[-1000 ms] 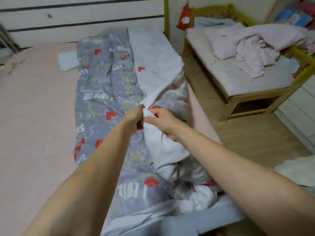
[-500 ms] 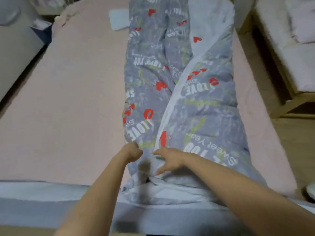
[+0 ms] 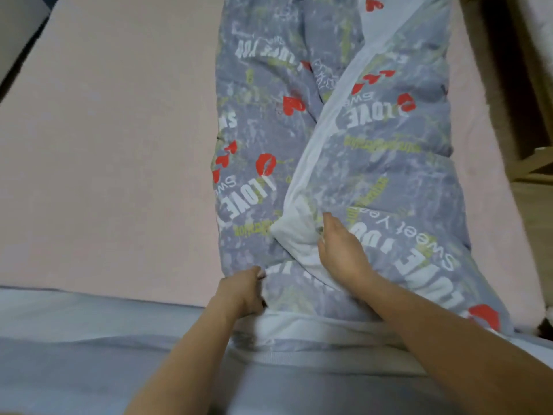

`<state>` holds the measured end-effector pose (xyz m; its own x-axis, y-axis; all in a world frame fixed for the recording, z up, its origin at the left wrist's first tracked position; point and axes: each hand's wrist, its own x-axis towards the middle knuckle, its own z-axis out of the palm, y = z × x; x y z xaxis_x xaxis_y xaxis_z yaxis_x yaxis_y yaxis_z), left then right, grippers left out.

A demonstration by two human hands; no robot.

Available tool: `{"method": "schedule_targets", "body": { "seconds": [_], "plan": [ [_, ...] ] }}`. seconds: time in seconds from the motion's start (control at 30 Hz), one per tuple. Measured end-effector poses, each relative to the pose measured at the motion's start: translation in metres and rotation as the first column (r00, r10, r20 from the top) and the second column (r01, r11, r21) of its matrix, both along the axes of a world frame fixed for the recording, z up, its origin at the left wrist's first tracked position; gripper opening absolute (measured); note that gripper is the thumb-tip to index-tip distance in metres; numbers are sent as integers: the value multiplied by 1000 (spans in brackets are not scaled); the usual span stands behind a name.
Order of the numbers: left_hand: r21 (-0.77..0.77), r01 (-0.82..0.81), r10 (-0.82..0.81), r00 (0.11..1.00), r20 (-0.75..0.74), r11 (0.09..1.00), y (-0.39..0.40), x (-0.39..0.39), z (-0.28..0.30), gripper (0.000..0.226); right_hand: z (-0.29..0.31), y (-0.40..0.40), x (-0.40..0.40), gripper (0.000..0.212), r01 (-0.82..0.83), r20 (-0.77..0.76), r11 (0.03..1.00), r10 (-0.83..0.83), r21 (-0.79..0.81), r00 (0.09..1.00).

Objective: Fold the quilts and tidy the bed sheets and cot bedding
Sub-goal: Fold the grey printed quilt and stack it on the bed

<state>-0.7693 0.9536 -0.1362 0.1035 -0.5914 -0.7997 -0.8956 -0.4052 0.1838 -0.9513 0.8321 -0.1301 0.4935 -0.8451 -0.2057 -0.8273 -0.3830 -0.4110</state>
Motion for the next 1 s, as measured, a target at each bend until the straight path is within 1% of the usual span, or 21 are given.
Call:
{"method": "schedule_targets", "body": {
  "seconds": [0.03, 0.07, 0.13, 0.2, 0.23, 0.27, 0.3, 0.33, 0.37, 0.43, 0.47, 0.53, 0.63, 0.67, 0.73, 0.77, 0.83, 0.87, 0.93, 0.97, 1.0],
  "plan": [
    [-37, 102, -101, 994, 29, 994, 3, -2, 3, 58, 2, -1, -2, 58, 32, -8, 999, -32, 28, 999],
    [-86, 204, -199, 978, 65, 975, 3, -5, 7, 52, 5, 0, -2, 62, 11, -25, 996, -8, 94, 1000],
    [-201, 325, -304, 944, 130, 924, 2, -8, 21, 49, 8, 12, 4, 66, -78, -147, 974, 110, 212, 983],
    [-339, 347, -318, 938, 137, 875, 0, -8, 44, 50, 12, 18, 15, 53, -129, -231, 961, 186, 244, 955],
    [-402, 361, -332, 932, 144, 842, -5, -9, 55, 45, 17, 14, 21, 43, -103, -196, 967, 151, 235, 969],
    [-445, 369, -330, 929, 164, 816, -3, -6, 70, 37, 25, 12, 30, 32, -39, -69, 971, 57, 235, 996],
    [-469, 362, -308, 932, 191, 806, 0, -2, 83, 31, 37, 9, 42, 20, 69, 100, 962, -99, 265, 990],
    [-474, 352, -288, 936, 204, 807, -1, 1, 93, 29, 46, 4, 51, 8, 171, 270, 927, -268, 334, 925],
    [-464, 332, -260, 942, 212, 821, 12, 11, 106, 32, 62, 9, 69, 11, 201, 416, 901, -363, 383, 834],
    [-392, 344, -275, 935, 222, 853, 28, 25, 120, 40, 88, 19, 101, 27, 119, 585, 884, -395, 452, 709],
    [-326, 357, -289, 927, 239, 876, 38, 32, 125, 42, 96, 30, 115, 31, 48, 604, 878, -366, 476, 708],
    [-150, 349, -300, 914, 273, 925, 58, 45, 129, 38, 94, 50, 129, 33, -60, 550, 877, -244, 476, 798],
    [126, 190, -214, 951, 225, 974, 81, 54, 129, 34, 70, 68, 113, 12, -131, 324, 907, -7, 401, 946],
    [197, 143, -181, 964, 192, 970, 81, 56, 127, 35, 62, 73, 104, 7, -163, 260, 908, 62, 386, 964],
    [314, 100, -128, 989, 72, 944, 67, 62, 128, 33, 54, 82, 89, 11, -213, 197, 900, 146, 380, 969],
    [375, 66, -68, 998, -9, 925, 57, 65, 132, 32, 53, 88, 84, 17, -233, 204, 888, 163, 395, 965],
    [444, -69, 145, 979, -140, 893, 34, 73, 142, 28, 52, 99, 76, 21, -278, 230, 853, 193, 441, 954],
    [402, -170, 253, 953, -164, 900, 22, 77, 142, 29, 50, 104, 73, 17, -304, 222, 835, 223, 460, 949],
    [152, -360, 379, 917, -124, 921, 2, 79, 132, 30, 47, 108, 69, 26, -369, 174, 802, 326, 469, 929],
    [-15, -385, 383, 922, -63, 923, -11, 74, 123, 31, 48, 104, 69, 31, -393, 151, 779, 368, 488, 918],
    [-131, -371, 374, 927, -2, 919, -18, 66, 111, 34, 50, 101, 69, 33, -414, 132, 743, 409, 527, 903]
  ]
}}
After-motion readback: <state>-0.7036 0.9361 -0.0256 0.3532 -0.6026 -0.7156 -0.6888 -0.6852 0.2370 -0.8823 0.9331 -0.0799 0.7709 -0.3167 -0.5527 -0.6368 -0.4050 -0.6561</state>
